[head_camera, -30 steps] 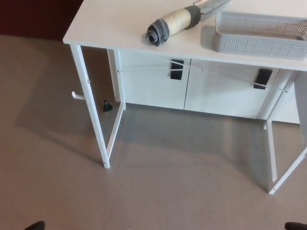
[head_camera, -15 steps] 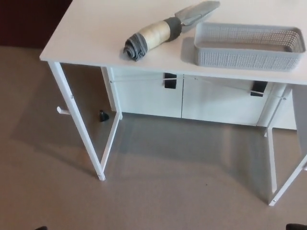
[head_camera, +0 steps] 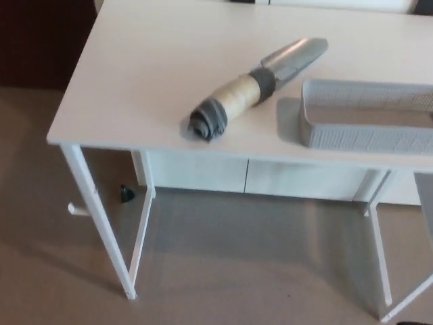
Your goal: The robot walks towards a desk on which a shovel is kept on the left hand side and a container is kept on the right hand side. The robot picks up the shovel using its left hand and places it in the container.
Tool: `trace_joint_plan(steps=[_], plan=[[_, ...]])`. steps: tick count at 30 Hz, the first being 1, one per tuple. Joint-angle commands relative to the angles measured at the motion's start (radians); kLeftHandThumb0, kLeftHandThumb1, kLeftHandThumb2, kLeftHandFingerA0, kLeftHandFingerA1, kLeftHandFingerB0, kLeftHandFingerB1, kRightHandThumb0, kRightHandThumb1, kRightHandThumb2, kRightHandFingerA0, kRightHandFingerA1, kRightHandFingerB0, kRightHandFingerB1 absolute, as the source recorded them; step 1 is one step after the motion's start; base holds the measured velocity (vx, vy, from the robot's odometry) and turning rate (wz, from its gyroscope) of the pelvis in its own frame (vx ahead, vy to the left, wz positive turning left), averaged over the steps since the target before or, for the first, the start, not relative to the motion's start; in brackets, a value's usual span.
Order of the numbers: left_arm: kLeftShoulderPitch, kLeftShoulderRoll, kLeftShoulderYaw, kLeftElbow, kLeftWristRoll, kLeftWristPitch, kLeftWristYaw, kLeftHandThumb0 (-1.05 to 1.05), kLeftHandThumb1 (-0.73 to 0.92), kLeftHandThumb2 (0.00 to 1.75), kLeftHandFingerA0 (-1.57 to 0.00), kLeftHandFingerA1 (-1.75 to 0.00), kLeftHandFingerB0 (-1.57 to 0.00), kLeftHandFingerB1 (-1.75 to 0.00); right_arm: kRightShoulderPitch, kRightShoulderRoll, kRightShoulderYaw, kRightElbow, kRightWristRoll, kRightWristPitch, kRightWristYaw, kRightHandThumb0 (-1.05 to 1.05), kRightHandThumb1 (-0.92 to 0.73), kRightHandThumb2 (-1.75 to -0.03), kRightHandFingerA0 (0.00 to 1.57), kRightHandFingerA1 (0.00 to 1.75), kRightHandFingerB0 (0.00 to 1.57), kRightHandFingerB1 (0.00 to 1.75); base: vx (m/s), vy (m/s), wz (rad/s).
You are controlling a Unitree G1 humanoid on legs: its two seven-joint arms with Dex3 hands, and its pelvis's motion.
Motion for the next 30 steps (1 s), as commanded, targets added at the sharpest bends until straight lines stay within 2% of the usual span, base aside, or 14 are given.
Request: trace_joint_plan(steps=[1,11,15,16,19,20,21,27,28,29,30], plan=[[0.006,0.003,0.001,0.007,-0.003,-0.008,0.006,-0.15,0.66,0.60,-0.39,-0.44,-0.35,-0.36,-0.010,-0.012,-0.005,0.002,0.002,-0.017,0.001,-0.45,-0.49,-0.55,0.82,0.52,0.62,0.44,0.18,-0.001,0.20],[0.020,0.003,-0.009,0.006,0.006,-0.014,0.004,-0.14,0.60,0.58,-0.39,-0.44,-0.36,-0.36,-0.021,-0.022,0.004,0.029,-0.009,-0.029,0.002,-0.47,-0.47,-0.56,0.83,0.52,0.61,0.45,0.41,-0.077,0.23],[0.037,0.000,-0.013,-0.018,0.001,-0.003,0.001,-0.13,0.56,0.57,-0.40,-0.44,-0.37,-0.36,-0.019,-0.023,0.004,0.033,-0.001,-0.032,0.012,-0.47,-0.48,-0.56,0.84,0.52,0.60,0.44,0.17,-0.055,-0.12],[0.040,0.001,-0.016,-0.021,0.002,0.001,-0.001,-0.18,0.54,0.62,-0.39,-0.46,-0.34,-0.38,-0.016,-0.022,0.005,0.023,-0.003,-0.027,0.009,-0.46,-0.48,-0.56,0.84,0.52,0.60,0.44,0.18,0.047,-0.23],[0.050,-0.003,-0.030,-0.044,0.000,0.021,-0.005,-0.12,0.55,0.56,-0.37,-0.42,-0.38,-0.37,-0.017,-0.028,0.012,0.018,-0.023,-0.017,-0.008,-0.48,-0.49,-0.57,0.82,0.52,0.60,0.45,0.17,0.092,-0.20],[0.049,0.001,-0.035,-0.036,-0.004,0.017,-0.020,-0.13,0.34,0.86,-0.25,-0.56,-0.25,-0.55,-0.016,-0.033,0.018,0.012,-0.036,-0.007,-0.015,-0.47,-0.49,-0.57,0.81,0.52,0.60,0.45,0.21,0.125,-0.61],[0.050,0.005,-0.042,-0.027,-0.002,0.011,-0.031,-0.18,0.52,0.55,-0.37,-0.40,-0.38,-0.37,-0.013,-0.036,0.022,0.002,-0.037,0.014,-0.015,-0.46,-0.50,-0.57,0.81,0.52,0.59,0.46,0.24,0.108,-0.13],[0.051,0.019,-0.070,-0.021,-0.003,0.023,-0.059,-0.19,0.51,0.55,-0.32,-0.40,-0.40,-0.39,-0.011,-0.075,0.067,-0.033,-0.091,0.107,-0.025,-0.45,-0.55,-0.55,0.76,0.56,0.55,0.47,0.15,0.078,0.02],[0.055,0.019,-0.073,-0.022,-0.004,0.027,-0.059,-0.16,0.33,0.85,-0.22,-0.55,-0.30,-0.56,-0.012,-0.080,0.071,-0.030,-0.086,0.122,-0.020,-0.44,-0.55,-0.55,0.76,0.57,0.54,0.48,-0.01,-0.013,-0.35],[0.056,0.018,-0.074,-0.022,-0.006,0.029,-0.059,-0.18,0.51,0.55,-0.33,-0.40,-0.42,-0.40,-0.013,-0.084,0.072,-0.031,-0.079,0.139,-0.016,-0.44,-0.54,-0.55,0.76,0.57,0.54,0.48,-0.02,0.013,-0.23],[0.054,0.016,-0.074,-0.019,-0.010,0.031,-0.058,-0.18,0.51,0.55,-0.33,-0.40,-0.42,-0.40,-0.015,-0.086,0.073,-0.034,-0.071,0.159,-0.014,-0.44,-0.54,-0.55,0.76,0.57,0.54,0.48,-0.04,0.037,-0.20]])
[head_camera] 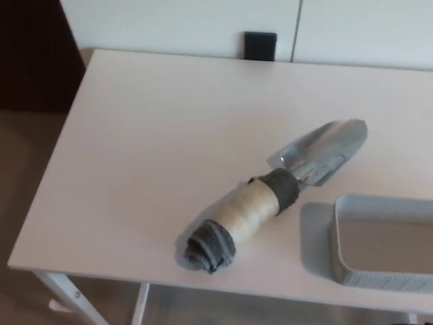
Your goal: The robot walks towards a desk on which a shovel is kept on the left hand side and a container is kept on the right hand side. The robot picks up the shovel using its left hand and places it in the container.
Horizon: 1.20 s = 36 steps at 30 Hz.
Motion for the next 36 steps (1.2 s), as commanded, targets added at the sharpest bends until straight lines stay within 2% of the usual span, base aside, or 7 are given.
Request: trace_joint_plan(steps=[1,6,15,16,24,34,36], plan=[[-0.001,0.014,-0.004,0.016,-0.015,0.018,-0.033,-0.18,0.51,0.55,-0.33,-0.40,-0.41,-0.41,0.003,-0.025,0.017,-0.013,-0.021,0.119,-0.005,-0.45,-0.54,-0.55,0.78,0.56,0.55,0.47,-0.15,-0.284,0.13],[0.010,0.021,-0.013,-0.003,-0.002,0.021,-0.023,-0.16,0.34,0.86,-0.22,-0.55,-0.30,-0.57,0.000,-0.029,0.024,-0.025,-0.015,0.154,0.004,-0.41,-0.54,-0.55,0.77,0.57,0.55,0.48,-0.14,-0.167,-0.13],[0.024,0.024,-0.019,-0.010,0.006,0.010,-0.015,-0.21,0.52,0.56,-0.34,-0.40,-0.41,-0.41,0.000,-0.039,0.034,-0.044,-0.021,0.182,0.006,-0.44,-0.52,-0.55,0.74,0.55,0.52,0.47,-0.08,-0.111,0.08],[0.027,0.024,-0.019,-0.015,0.005,0.010,-0.016,-0.16,0.35,0.87,-0.23,-0.55,-0.29,-0.57,0.000,-0.039,0.035,-0.043,-0.022,0.179,0.006,-0.45,-0.52,-0.55,0.75,0.55,0.53,0.47,-0.02,-0.157,0.02],[0.022,0.028,-0.016,0.011,0.005,-0.012,-0.019,-0.20,0.52,0.55,-0.37,-0.40,-0.41,-0.40,-0.005,-0.043,0.041,-0.040,-0.024,0.177,0.014,-0.43,-0.53,-0.55,0.73,0.55,0.52,0.46,-0.03,-0.020,0.00],[0.024,0.026,-0.018,0.000,0.005,-0.002,-0.013,-0.15,0.34,0.86,-0.23,-0.55,-0.29,-0.56,-0.018,-0.051,0.050,-0.019,-0.028,0.153,0.020,-0.46,-0.53,-0.55,0.71,0.54,0.51,0.46,-0.02,0.194,0.04],[0.024,0.025,-0.016,0.006,0.005,-0.006,-0.010,-0.19,0.52,0.55,-0.37,-0.40,-0.42,-0.41,-0.018,-0.051,0.051,-0.020,-0.027,0.153,0.023,-0.46,-0.53,-0.55,0.71,0.55,0.52,0.47,-0.07,-0.043,0.04]])
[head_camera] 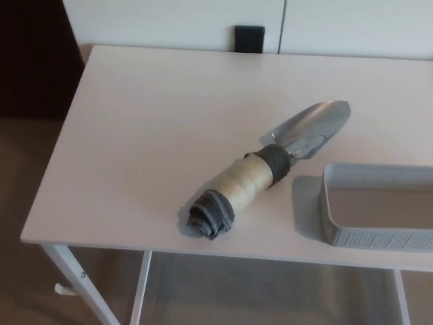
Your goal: The robot walks towards a desk on which a shovel is kept on the left hand side and a container is kept on the right hand side. The robot picks up the shovel using its left hand and places it in the container.
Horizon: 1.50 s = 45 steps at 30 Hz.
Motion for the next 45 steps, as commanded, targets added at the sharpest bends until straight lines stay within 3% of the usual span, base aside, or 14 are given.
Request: trace_joint_plan(steps=[1,16,17,21,22,23,24,30,33,34,35,36,44,45], plan=[[0.006,0.001,0.000,-0.006,0.004,-0.017,0.004,-0.19,0.52,0.55,-0.36,-0.40,-0.42,-0.41,-0.001,-0.015,-0.003,0.008,-0.003,-0.014,0.010,-0.45,-0.53,-0.55,0.71,0.55,0.51,0.47,0.00,0.000,0.00],[0.005,-0.006,-0.004,0.003,0.010,-0.043,0.007,-0.18,0.52,0.55,-0.38,-0.40,-0.43,-0.40,-0.003,-0.020,-0.001,-0.008,-0.009,-0.005,0.012,-0.47,-0.53,-0.56,0.71,0.55,0.53,0.47,0.00,-0.006,0.00],[0.006,-0.001,-0.016,0.010,0.032,-0.075,0.010,-0.27,0.46,0.63,-0.36,-0.45,-0.38,-0.43,-0.003,-0.018,-0.003,-0.012,-0.005,0.004,0.013,-0.44,-0.53,-0.55,0.72,0.56,0.53,0.47,0.00,0.000,0.00],[0.076,0.053,-0.156,-0.135,0.174,-0.334,-0.045,-0.50,0.51,0.55,-0.38,-0.43,-0.35,-0.35,-0.015,-0.026,0.006,-0.003,-0.013,-0.003,0.022,-0.47,-0.53,-0.56,0.70,0.55,0.52,0.47,0.00,0.000,0.00],[0.105,0.085,-0.205,-0.236,0.204,-0.362,-0.080,-0.63,0.42,0.78,-0.36,-0.51,-0.30,-0.45,-0.014,-0.023,0.007,-0.007,-0.012,0.005,0.018,-0.47,-0.52,-0.55,0.72,0.55,0.53,0.46,0.00,0.000,0.00],[0.121,0.100,-0.231,-0.297,0.204,-0.365,-0.103,-0.58,0.54,0.57,-0.43,-0.42,-0.35,-0.32,-0.013,-0.022,0.009,-0.008,-0.016,0.004,0.016,-0.49,-0.51,-0.56,0.73,0.55,0.53,0.46,0.00,0.000,0.00],[0.128,0.107,-0.243,-0.321,0.201,-0.364,-0.110,-0.58,0.54,0.57,-0.43,-0.42,-0.35,-0.32,-0.013,-0.022,0.010,-0.009,-0.018,0.003,0.014,-0.49,-0.51,-0.56,0.73,0.55,0.53,0.46,0.00,0.000,0.00],[0.165,0.308,-0.448,-0.937,0.183,-0.190,-0.310,-0.79,0.61,0.60,-0.51,-0.40,-0.47,-0.35,-0.009,-0.029,0.020,-0.017,-0.017,0.003,0.026,-0.47,-0.53,-0.55,0.68,0.53,0.52,0.45,0.00,0.000,0.00],[0.014,0.387,-0.517,-1.128,0.113,-0.072,-0.417,-0.93,0.56,0.73,-0.44,-0.43,-0.40,-0.38,-0.016,-0.026,0.024,-0.020,-0.016,0.006,0.025,-0.45,-0.54,-0.55,0.69,0.53,0.53,0.45,0.00,0.000,0.00],[-0.023,0.396,-0.533,-1.169,0.092,-0.037,-0.425,-0.92,0.71,0.63,-0.46,-0.40,-0.43,-0.34,-0.017,-0.028,0.025,-0.015,-0.017,-0.001,0.028,-0.46,-0.53,-0.55,0.69,0.53,0.53,0.45,0.00,0.000,0.00],[-0.063,0.397,-0.548,-1.196,0.079,-0.019,-0.433,-0.97,0.62,0.77,-0.45,-0.45,-0.41,-0.38,-0.018,-0.029,0.027,-0.016,-0.019,-0.003,0.027,-0.46,-0.53,-0.55,0.69,0.52,0.53,0.44,0.00,0.000,0.00],[-0.101,0.398,-0.562,-1.225,0.070,0.005,-0.437,-0.91,0.74,0.64,-0.48,-0.39,-0.46,-0.34,-0.019,-0.029,0.028,-0.017,-0.021,-0.004,0.026,-0.46,-0.54,-0.55,0.69,0.52,0.53,0.44,0.00,0.000,0.00],[-0.475,0.244,-0.682,-1.307,-0.125,0.122,-0.395,-0.60,0.81,0.65,-0.56,-0.47,-0.48,-0.34,-0.039,-0.046,0.040,-0.018,-0.037,-0.006,0.024,-0.48,-0.55,-0.55,0.70,0.53,0.53,0.45,0.00,0.000,0.00],[-0.504,0.206,-0.690,-1.301,-0.141,0.112,-0.368,-0.57,0.82,0.65,-0.58,-0.48,-0.49,-0.35,-0.038,-0.050,0.043,-0.020,-0.042,-0.012,0.026,-0.52,-0.42,-0.79,0.65,0.64,0.47,0.56,0.00,0.000,0.00]])
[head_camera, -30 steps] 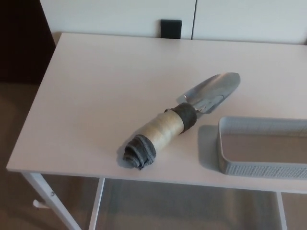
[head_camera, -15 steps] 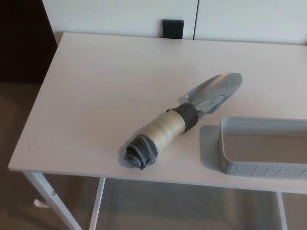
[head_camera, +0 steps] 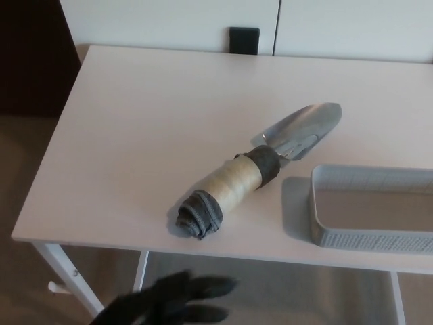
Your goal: The robot walks towards a desk on which a shovel is kept on the left hand side and a container is kept on the right hand side. The robot picks up the shovel using its left hand and places it in the container.
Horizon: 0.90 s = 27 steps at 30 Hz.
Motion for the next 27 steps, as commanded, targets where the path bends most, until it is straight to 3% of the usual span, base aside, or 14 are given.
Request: trace_joint_plan(steps=[1,4,5,6,7,8,9,14,15,16,17,18,19,27], plan=[[-0.421,0.031,-0.267,-0.504,-0.201,0.168,-0.234,-0.56,0.82,0.65,-0.58,-0.48,-0.50,-0.35,-0.023,-0.053,0.022,-0.015,-0.047,-0.020,0.015,-0.54,-0.43,-0.81,0.66,0.64,0.47,0.56,0.00,0.000,0.00],[-0.490,-0.004,-0.233,-0.527,-0.225,0.223,-0.151,-0.65,0.82,0.65,-0.62,-0.49,-0.51,-0.36,-0.038,-0.060,0.036,-0.004,-0.062,-0.030,0.015,-0.56,-0.42,-0.81,0.73,0.65,0.49,0.57,0.00,0.000,0.00],[-0.510,0.003,-0.198,-0.560,-0.216,0.279,-0.099,-0.66,0.78,0.64,-0.62,-0.49,-0.53,-0.37,-0.037,-0.045,0.030,-0.018,-0.051,-0.003,0.004,-0.52,-0.52,-0.54,0.80,0.56,0.55,0.46,0.00,0.000,0.00],[-0.532,-0.046,-0.182,-0.544,-0.189,0.261,-0.049,-0.69,0.54,0.95,-0.53,-0.60,-0.39,-0.52,-0.045,-0.062,0.033,0.063,-0.037,-0.220,0.069,-0.58,-0.57,-0.58,0.73,0.54,0.59,0.48,0.00,0.000,0.00],[-0.563,-0.050,-0.152,-0.552,-0.131,0.296,-0.016,-0.73,0.61,0.59,-0.53,-0.47,-0.42,-0.34,-0.054,-0.081,0.053,0.088,-0.071,-0.314,0.067,-0.70,-0.60,-0.59,0.71,0.49,0.74,0.42,0.00,0.000,0.00],[-0.587,-0.050,-0.131,-0.559,-0.059,0.321,0.005,-0.72,0.58,0.59,-0.45,-0.46,-0.36,-0.32,-0.046,-0.060,0.036,0.027,-0.042,-0.111,0.046,-0.71,-0.50,-0.57,0.75,0.48,0.75,0.42,0.00,0.000,0.00],[-0.631,-0.060,-0.102,-0.536,0.090,0.322,0.030,-0.70,0.45,0.82,-0.31,-0.51,-0.26,-0.43,-0.031,-0.033,0.018,-0.004,-0.022,-0.015,0.014,-0.56,-0.49,-0.55,0.79,0.55,0.63,0.45,0.00,0.000,0.00],[-0.723,-0.053,-0.088,-0.294,0.452,0.299,0.121,-0.64,0.42,0.76,-0.19,-0.52,-0.19,-0.45,-0.009,-0.032,0.028,-0.006,-0.032,-0.037,0.012,-0.51,-0.53,-0.57,0.70,0.54,0.51,0.46,0.00,0.000,0.00],[-0.736,-0.053,-0.092,-0.257,0.483,0.299,0.137,-0.54,0.49,0.55,-0.20,-0.49,-0.24,-0.38,-0.013,-0.033,0.031,-0.002,-0.038,-0.036,0.010,-0.48,-0.55,-0.55,0.71,0.54,0.52,0.44,0.00,0.000,0.00],[-0.764,-0.044,-0.101,-0.171,0.546,0.296,0.171,-0.30,0.27,0.87,-0.08,-0.56,-0.07,-0.53,-0.021,-0.037,0.038,0.008,-0.047,-0.038,0.007,-0.48,-0.55,-0.55,0.71,0.54,0.52,0.45,0.00,0.000,0.00],[-0.787,-0.026,-0.114,-0.097,0.605,0.299,0.195,-0.48,0.45,0.54,-0.07,-0.48,-0.13,-0.39,-0.023,-0.038,0.040,0.011,-0.047,-0.042,0.011,-0.51,-0.43,-0.79,0.64,0.64,0.47,0.56,0.00,0.000,0.00],[-0.814,-0.005,-0.133,-0.026,0.667,0.312,0.214,-0.31,0.25,0.83,-0.02,-0.54,0.00,-0.51,-0.022,-0.038,0.040,0.002,-0.044,-0.034,0.013,-0.47,-0.56,-0.55,0.71,0.53,0.53,0.45,0.00,0.000,0.00],[-0.836,0.008,-0.146,0.026,0.701,0.325,0.226,-0.50,0.32,0.65,-0.04,-0.39,-0.07,-0.39,-0.023,-0.037,0.040,-0.008,-0.042,-0.029,0.015,-0.46,-0.56,-0.55,0.70,0.53,0.52,0.45,0.00,0.000,0.00],[-0.929,0.048,-0.231,0.317,0.790,0.380,0.274,-0.37,0.27,0.57,-0.04,-0.31,-0.09,-0.29,-0.024,-0.039,0.046,-0.028,-0.043,-0.020,0.012,-0.48,-0.53,-0.56,0.67,0.54,0.52,0.46,0.00,0.000,0.00]])
